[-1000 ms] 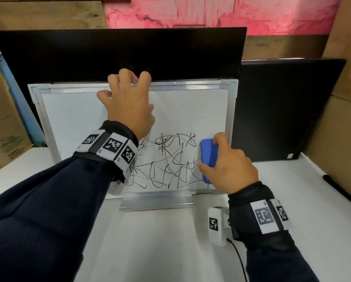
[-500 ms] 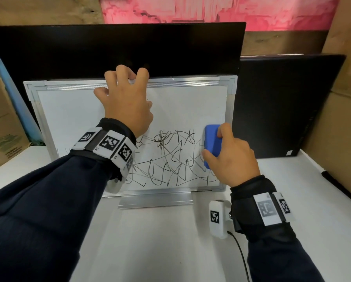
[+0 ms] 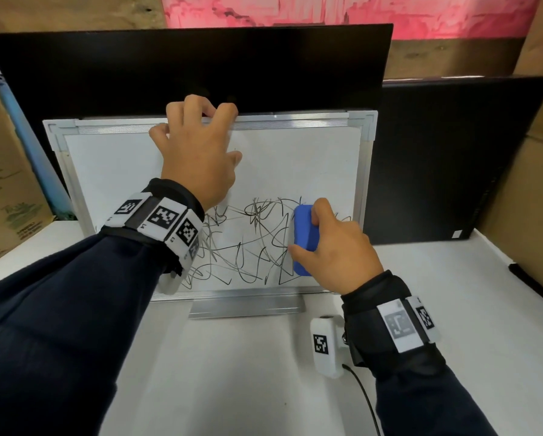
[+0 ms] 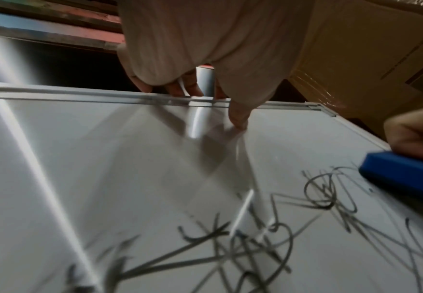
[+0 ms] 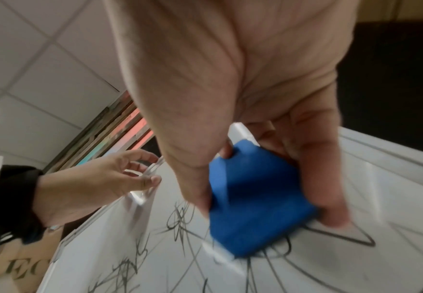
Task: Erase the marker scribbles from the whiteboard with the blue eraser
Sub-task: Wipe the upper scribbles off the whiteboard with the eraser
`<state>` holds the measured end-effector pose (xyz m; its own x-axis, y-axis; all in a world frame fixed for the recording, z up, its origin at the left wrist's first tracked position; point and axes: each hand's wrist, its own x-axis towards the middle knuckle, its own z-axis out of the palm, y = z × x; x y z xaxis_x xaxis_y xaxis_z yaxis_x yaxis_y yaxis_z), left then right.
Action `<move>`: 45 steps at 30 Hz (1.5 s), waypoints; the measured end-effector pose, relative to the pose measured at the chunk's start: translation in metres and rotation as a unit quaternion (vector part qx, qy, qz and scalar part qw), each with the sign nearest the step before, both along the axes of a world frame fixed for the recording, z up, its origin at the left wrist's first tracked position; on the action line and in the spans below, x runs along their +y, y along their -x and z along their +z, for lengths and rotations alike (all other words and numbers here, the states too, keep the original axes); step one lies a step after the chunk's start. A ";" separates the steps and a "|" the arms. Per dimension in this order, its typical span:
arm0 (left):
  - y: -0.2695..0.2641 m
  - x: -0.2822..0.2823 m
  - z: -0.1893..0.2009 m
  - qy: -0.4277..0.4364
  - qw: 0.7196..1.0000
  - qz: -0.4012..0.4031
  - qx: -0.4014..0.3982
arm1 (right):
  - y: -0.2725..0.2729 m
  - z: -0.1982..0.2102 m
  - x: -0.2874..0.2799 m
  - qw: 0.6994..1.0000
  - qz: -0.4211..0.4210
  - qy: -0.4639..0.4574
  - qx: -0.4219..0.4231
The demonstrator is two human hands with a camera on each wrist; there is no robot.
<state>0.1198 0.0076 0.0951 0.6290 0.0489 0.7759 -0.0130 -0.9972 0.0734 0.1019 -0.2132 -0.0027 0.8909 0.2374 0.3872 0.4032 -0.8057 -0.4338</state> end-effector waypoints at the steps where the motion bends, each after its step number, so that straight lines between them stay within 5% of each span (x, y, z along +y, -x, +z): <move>1: 0.001 0.003 0.000 -0.007 1.000 -0.010 -0.001 | 0.000 0.000 0.001 1.000 -0.002 -0.006 -0.005; 6: 0.009 0.021 0.002 -0.068 0.997 -0.024 0.019 | -0.007 0.002 0.013 0.996 -0.010 -0.050 -0.069; 13: 0.012 0.042 0.010 -0.136 0.988 -0.009 0.069 | -0.001 -0.002 0.011 1.000 0.007 0.010 0.001; 17: 0.011 0.045 0.011 -0.104 0.992 -0.021 0.065 | -0.006 0.001 0.024 0.997 0.005 -0.045 -0.062; 25: 0.016 0.074 0.024 -0.071 0.988 -0.101 0.097 | -0.001 -0.005 0.029 0.998 0.013 -0.031 -0.052; 28: 0.016 0.078 0.018 -0.058 0.990 -0.095 0.086 | -0.002 -0.002 0.034 0.995 -0.015 -0.049 -0.090; 33: 0.014 0.073 0.014 -0.053 0.993 -0.084 0.070 | 0.009 -0.011 0.037 0.998 -0.018 0.040 -0.036; 45: 0.014 0.070 0.014 -0.035 0.994 -0.082 0.064 | 0.013 -0.005 0.049 0.999 -0.015 0.000 -0.050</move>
<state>0.1058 0.0772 0.1090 0.7182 -0.1125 0.6867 -0.1700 -0.9853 0.0163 0.0885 -0.1641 -0.0077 0.8544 0.2106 0.4750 0.4199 -0.8184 -0.3924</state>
